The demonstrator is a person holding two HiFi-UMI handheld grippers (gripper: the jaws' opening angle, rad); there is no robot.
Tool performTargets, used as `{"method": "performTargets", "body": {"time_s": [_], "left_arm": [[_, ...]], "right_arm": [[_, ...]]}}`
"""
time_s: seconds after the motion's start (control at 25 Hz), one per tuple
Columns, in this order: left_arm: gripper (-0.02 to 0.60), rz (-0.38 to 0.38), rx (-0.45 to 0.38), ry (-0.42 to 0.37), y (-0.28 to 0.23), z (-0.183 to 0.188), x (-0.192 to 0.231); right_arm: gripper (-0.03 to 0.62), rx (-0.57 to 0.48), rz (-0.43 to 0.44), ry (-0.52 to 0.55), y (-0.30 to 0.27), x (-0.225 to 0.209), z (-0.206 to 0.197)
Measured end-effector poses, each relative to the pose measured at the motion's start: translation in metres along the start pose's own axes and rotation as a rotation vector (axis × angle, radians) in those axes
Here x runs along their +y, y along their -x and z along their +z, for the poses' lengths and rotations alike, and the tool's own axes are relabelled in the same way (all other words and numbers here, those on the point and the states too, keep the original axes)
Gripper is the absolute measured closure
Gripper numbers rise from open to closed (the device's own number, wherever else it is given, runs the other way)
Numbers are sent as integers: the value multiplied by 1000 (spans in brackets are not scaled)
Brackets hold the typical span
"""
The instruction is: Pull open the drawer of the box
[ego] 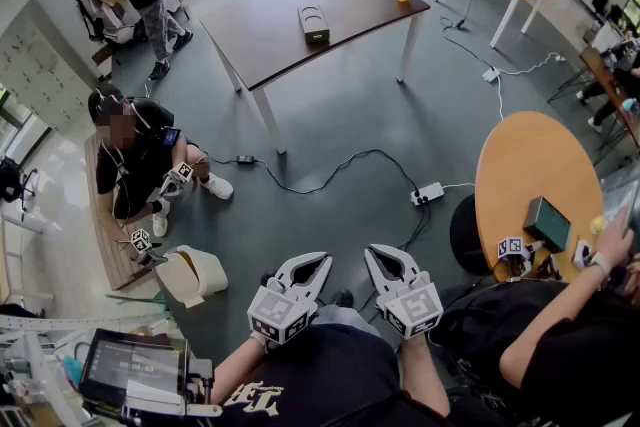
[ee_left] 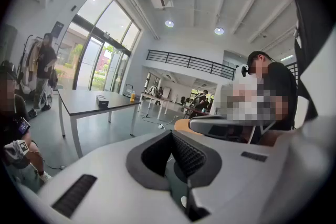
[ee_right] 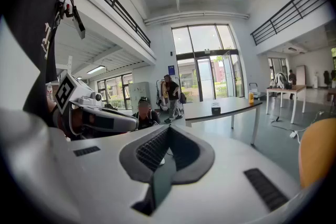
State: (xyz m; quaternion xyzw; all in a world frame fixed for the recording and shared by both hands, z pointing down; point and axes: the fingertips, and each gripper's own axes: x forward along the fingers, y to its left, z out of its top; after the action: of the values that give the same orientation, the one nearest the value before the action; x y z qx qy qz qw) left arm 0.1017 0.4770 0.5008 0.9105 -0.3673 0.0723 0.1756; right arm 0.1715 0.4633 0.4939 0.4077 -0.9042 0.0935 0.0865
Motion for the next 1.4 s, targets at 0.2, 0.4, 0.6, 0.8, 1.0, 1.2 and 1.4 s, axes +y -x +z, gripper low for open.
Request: {"method": "performTargets", "body": {"time_s": [0.2, 0.4, 0.6, 0.8, 1.0, 1.2, 1.4], "left_arm": [[575, 22, -11, 15, 3, -4, -12], [575, 30, 4, 33, 4, -21, -27], [575, 22, 3, 30, 4, -21, -29], [575, 5, -14, 36, -1, -17, -28], [575, -16, -16, 34, -6, -14, -21], [575, -18, -16, 40, -20, -13, -11], [575, -2, -9, 46, -14, -11, 1]], "right_arm": [[608, 7, 21, -9, 9, -1, -5], [608, 8, 47, -8, 20, 3, -13], [608, 14, 45, -16, 24, 6, -18], [608, 0, 29, -7, 26, 4, -11], [608, 4, -1, -5, 21, -1, -7], [608, 13, -8, -7, 17, -8, -9], [608, 31, 5, -24, 6, -4, -15]]}}
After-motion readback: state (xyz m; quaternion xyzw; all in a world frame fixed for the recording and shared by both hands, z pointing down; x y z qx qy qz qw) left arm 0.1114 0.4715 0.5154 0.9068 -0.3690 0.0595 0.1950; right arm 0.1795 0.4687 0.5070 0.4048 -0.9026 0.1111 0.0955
